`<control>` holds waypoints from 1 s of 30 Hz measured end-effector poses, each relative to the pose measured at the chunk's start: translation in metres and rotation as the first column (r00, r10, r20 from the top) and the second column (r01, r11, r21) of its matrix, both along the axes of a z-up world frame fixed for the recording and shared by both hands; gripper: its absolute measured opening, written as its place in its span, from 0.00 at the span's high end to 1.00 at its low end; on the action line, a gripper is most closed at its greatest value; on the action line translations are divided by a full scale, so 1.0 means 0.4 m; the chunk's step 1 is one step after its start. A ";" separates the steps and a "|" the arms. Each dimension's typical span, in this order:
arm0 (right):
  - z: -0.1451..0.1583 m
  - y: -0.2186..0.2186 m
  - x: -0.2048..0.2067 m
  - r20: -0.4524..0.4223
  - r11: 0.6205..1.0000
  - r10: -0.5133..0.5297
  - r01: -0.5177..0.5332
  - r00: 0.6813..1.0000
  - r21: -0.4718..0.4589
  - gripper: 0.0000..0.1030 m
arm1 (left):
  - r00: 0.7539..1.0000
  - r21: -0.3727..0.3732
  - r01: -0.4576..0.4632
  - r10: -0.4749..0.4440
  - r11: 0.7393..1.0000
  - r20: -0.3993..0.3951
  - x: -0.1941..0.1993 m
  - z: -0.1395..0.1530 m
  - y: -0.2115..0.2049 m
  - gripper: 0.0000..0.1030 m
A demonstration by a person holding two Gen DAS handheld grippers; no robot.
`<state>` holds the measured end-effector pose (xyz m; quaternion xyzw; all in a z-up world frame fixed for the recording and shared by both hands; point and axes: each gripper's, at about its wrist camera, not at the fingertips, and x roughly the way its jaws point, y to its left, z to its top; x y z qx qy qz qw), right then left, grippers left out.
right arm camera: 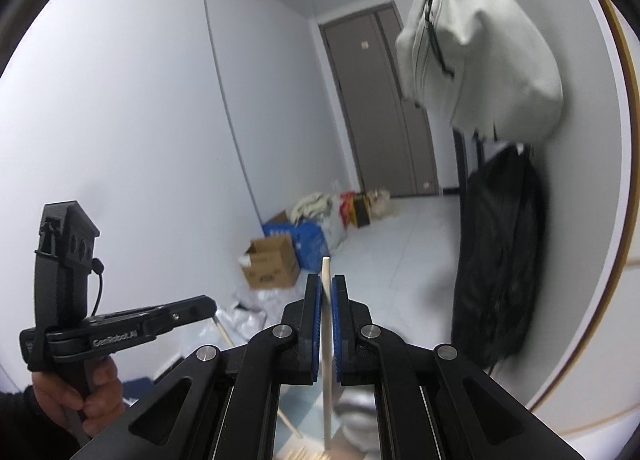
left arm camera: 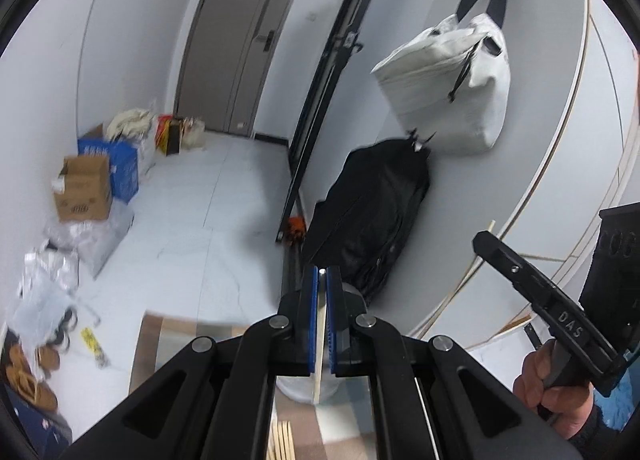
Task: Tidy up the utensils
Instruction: 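Carry both held sticks up over the white divided holder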
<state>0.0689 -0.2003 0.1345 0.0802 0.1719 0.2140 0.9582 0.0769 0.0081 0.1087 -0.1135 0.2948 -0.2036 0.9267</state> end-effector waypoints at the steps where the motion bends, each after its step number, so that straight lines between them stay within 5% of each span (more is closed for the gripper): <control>1: 0.009 -0.006 0.011 0.011 1.000 -0.004 0.004 1.000 -0.003 0.96 | 1.000 0.006 0.007 -0.008 1.000 0.013 0.014 0.012 -0.011 1.00; 8: 0.028 -0.018 0.116 0.059 0.998 -0.039 0.042 0.997 -0.043 0.96 | 0.999 0.040 0.015 -0.017 0.999 0.047 0.118 0.032 -0.080 1.00; 30: -0.165 -0.032 0.247 0.019 0.998 -0.043 0.043 0.999 -0.050 0.96 | 0.992 0.086 0.116 -0.112 0.989 -0.051 0.232 -0.102 -0.138 1.00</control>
